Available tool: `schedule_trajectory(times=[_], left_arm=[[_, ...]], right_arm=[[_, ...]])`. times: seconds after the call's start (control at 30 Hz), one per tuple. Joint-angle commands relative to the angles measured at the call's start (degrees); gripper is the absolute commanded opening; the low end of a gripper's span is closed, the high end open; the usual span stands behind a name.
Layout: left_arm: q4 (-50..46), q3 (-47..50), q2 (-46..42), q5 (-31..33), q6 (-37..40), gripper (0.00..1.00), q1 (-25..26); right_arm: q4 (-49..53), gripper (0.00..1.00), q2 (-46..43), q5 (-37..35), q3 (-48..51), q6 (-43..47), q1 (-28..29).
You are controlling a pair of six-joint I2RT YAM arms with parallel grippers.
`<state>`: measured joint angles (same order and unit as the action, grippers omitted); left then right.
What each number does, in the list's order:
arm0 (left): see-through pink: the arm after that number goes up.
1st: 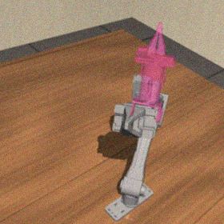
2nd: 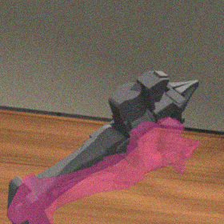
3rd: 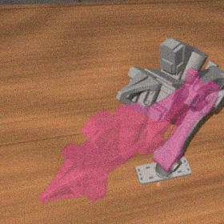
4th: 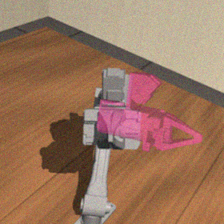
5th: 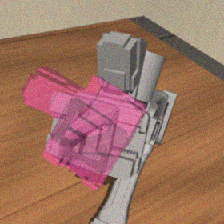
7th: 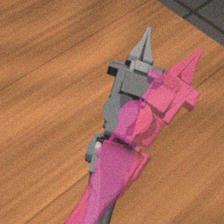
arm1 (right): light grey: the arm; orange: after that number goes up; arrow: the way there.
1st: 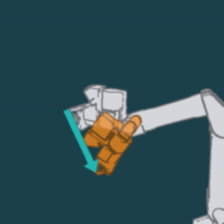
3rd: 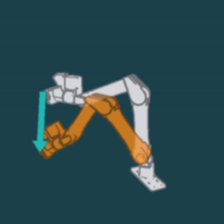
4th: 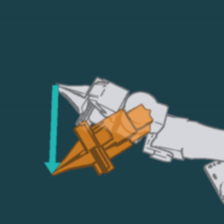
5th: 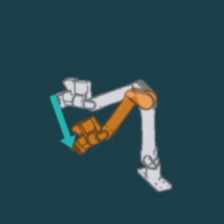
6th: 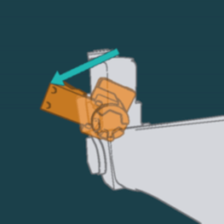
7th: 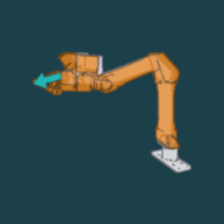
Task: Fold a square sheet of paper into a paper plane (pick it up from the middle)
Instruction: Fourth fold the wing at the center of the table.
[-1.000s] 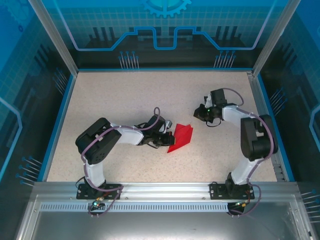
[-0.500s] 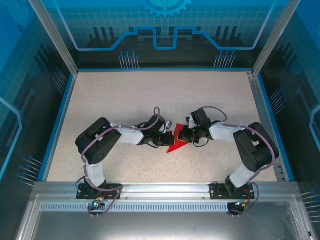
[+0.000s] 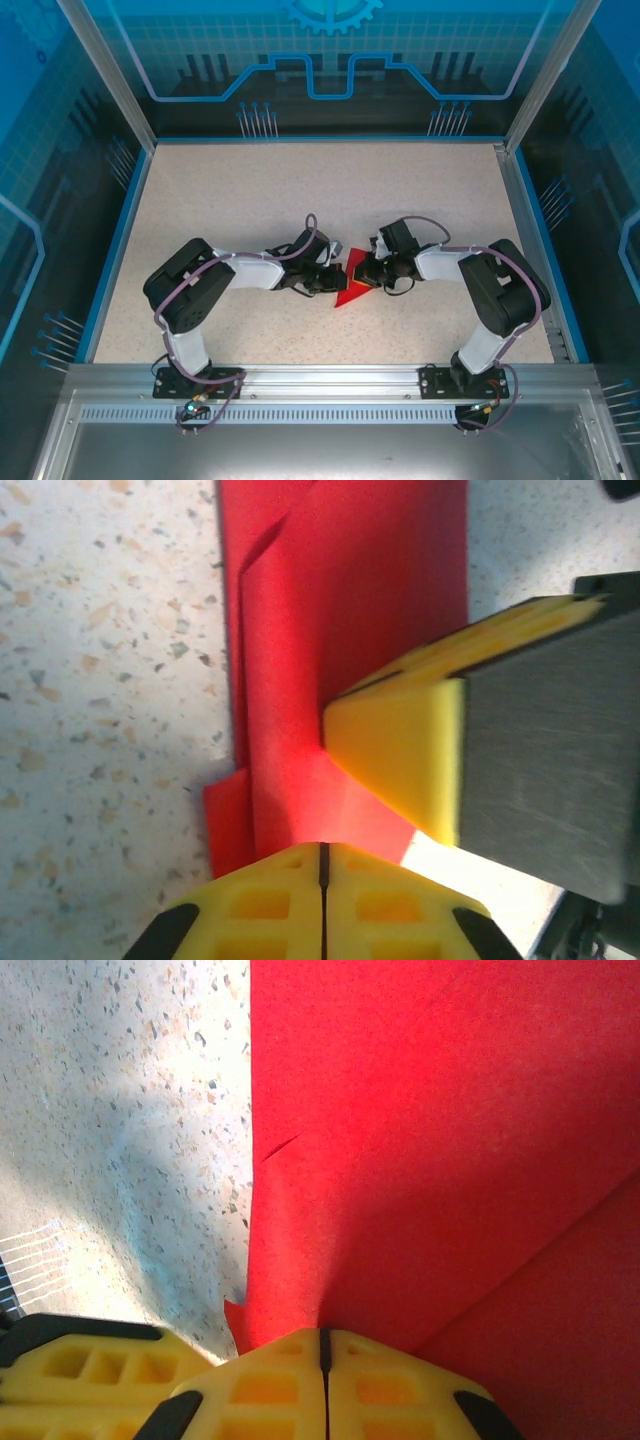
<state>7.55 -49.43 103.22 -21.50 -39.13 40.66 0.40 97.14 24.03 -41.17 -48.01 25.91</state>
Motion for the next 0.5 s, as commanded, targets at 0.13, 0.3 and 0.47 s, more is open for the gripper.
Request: schedule_trajectory(times=[0.13, 0.3, 0.47], left_arm=[[1.74, 1.95, -3.46, -6.78, -2.44, 0.1, 0.45], [-2.72, 1.24, -3.56, -6.14, -1.23, 0.07, 1.6], [-7.91, -0.57, -2.6, -4.14, 0.69, 0.07, 2.86]], right_arm=[[2.94, 0.06, 1.81, -3.16, 1.57, 0.73, 0.69], [3.0, 0.05, 2.61, -3.07, 1.34, 0.72, 0.75], [2.61, 0.05, 3.18, -2.87, 1.09, 0.86, 0.75]])
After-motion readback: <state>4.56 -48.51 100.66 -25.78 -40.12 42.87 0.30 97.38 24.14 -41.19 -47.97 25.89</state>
